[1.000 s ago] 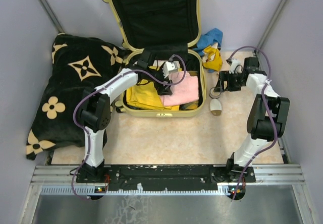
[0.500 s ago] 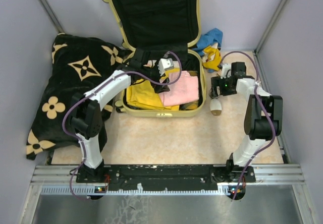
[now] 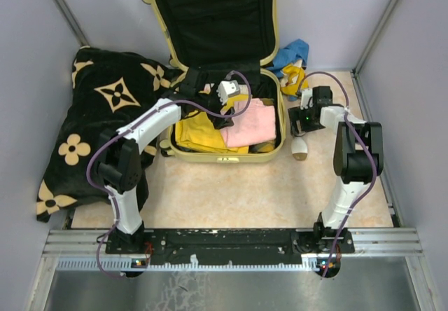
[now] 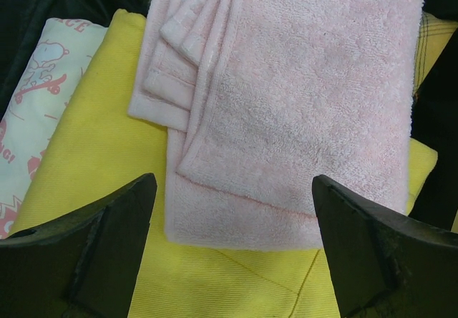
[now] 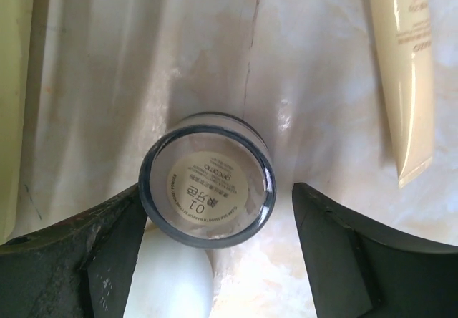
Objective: Pack the luggage
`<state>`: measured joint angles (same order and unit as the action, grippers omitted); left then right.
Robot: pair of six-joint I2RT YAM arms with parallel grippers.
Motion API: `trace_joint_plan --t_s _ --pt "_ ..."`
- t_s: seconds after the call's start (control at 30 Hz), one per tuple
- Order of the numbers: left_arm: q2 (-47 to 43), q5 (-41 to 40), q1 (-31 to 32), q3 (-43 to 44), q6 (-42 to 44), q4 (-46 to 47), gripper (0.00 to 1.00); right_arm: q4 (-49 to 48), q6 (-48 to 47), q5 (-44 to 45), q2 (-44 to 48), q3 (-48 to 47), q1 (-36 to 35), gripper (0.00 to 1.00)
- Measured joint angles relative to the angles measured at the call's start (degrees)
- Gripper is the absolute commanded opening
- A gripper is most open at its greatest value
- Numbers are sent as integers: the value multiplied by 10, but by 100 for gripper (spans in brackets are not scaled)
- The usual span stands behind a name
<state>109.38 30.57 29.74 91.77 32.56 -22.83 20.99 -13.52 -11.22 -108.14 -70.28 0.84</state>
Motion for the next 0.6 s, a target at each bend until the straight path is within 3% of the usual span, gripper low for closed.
trace_joint_plan --t_s 0.3,0.6 --pt "0 -8 -3 0 -2 2 95 0 -14 2 -14 -22 0 47" --pt "0 -10 -16 0 -3 1 95 68 -16 -5 -9 -96 0 43"
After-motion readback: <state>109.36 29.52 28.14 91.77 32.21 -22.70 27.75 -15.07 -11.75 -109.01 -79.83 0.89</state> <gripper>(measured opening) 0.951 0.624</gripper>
